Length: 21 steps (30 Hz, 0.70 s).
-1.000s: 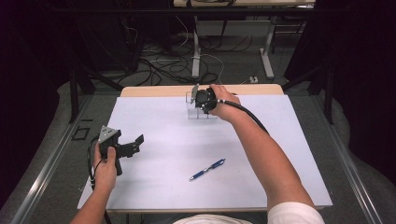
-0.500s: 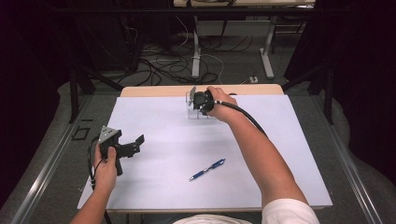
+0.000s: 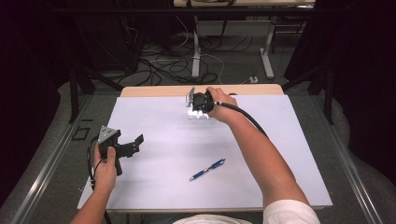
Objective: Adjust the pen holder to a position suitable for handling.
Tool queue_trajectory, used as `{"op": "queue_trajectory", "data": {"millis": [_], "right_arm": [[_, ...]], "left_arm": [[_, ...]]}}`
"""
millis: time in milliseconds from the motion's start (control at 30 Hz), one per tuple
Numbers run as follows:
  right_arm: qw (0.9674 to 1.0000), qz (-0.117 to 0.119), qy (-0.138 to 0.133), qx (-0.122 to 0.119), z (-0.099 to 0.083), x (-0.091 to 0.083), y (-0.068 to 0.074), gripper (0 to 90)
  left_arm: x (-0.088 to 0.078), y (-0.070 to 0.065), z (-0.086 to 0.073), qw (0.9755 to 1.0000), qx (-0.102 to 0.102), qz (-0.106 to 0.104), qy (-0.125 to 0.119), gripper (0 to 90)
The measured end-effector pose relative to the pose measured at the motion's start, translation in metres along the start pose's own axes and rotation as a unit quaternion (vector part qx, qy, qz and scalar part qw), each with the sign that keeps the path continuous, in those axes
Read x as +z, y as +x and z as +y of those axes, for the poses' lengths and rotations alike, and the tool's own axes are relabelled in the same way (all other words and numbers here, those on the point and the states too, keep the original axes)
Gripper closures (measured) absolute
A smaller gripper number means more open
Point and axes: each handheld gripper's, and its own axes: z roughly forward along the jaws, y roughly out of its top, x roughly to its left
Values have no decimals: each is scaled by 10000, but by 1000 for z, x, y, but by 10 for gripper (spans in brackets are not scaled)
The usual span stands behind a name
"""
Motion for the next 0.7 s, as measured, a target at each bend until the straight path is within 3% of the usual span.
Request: {"op": "queue_trajectory", "data": {"millis": [233, 267, 433, 500, 533, 700], "right_arm": [[9999, 69, 35, -75, 0, -3, 3, 862], [9999, 49, -56, -111, 0, -2, 4, 867], [9998, 139, 64, -161, 2, -3, 8, 880], [9998, 74, 5, -201, 2, -3, 10, 878], [9995, 115, 96, -261, 3, -6, 10, 877], [9995, 42, 4, -321, 4, -18, 12, 879]], "left_arm": [[0, -1, 0, 10000, 3, 4, 7, 3], [1, -1, 0, 10000, 8, 10, 4, 3], [1, -2, 0, 10000, 0, 8, -14, 4], [1, -2, 0, 10000, 25, 23, -38, 4], [1, -2, 0, 10000, 13, 30, -40, 4], [0, -1, 0, 10000, 44, 52, -11, 4]]}}
